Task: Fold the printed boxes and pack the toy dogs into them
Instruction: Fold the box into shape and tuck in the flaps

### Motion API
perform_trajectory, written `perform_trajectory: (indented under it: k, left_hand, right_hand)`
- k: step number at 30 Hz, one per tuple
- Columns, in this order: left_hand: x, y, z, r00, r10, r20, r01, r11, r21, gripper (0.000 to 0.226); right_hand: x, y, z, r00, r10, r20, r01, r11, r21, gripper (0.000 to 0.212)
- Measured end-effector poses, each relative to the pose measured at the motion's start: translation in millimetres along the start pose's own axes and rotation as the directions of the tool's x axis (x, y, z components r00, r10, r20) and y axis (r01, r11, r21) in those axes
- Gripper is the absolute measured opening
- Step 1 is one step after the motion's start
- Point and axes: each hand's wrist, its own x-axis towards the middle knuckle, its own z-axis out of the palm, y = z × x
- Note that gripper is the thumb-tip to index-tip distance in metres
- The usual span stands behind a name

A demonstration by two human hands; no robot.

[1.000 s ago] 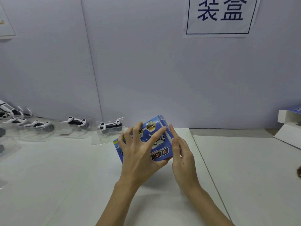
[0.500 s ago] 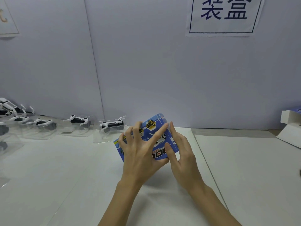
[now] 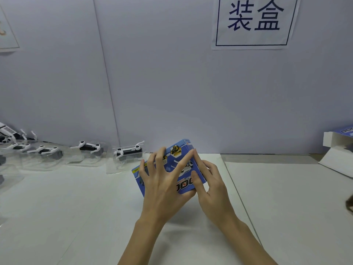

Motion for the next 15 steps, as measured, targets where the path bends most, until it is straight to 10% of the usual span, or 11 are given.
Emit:
perform_trajectory:
  k: [8,15]
  left_hand:
    - [-3,-6,8,0.999,-0.032,-0.003,0.032,0.993,-0.118,0.093]
    - [-9,-12,13,0.858,-0.464,0.220,0.513,0.792,-0.332,0.104]
  right_hand:
    - [4,-2,-2,1.000,-0.010,0.011,0.010,0.999,-0.046,0.059]
    - [7,-1,-9,0.985,0.142,-0.101,-0.154,0.981,-0.119,0.075]
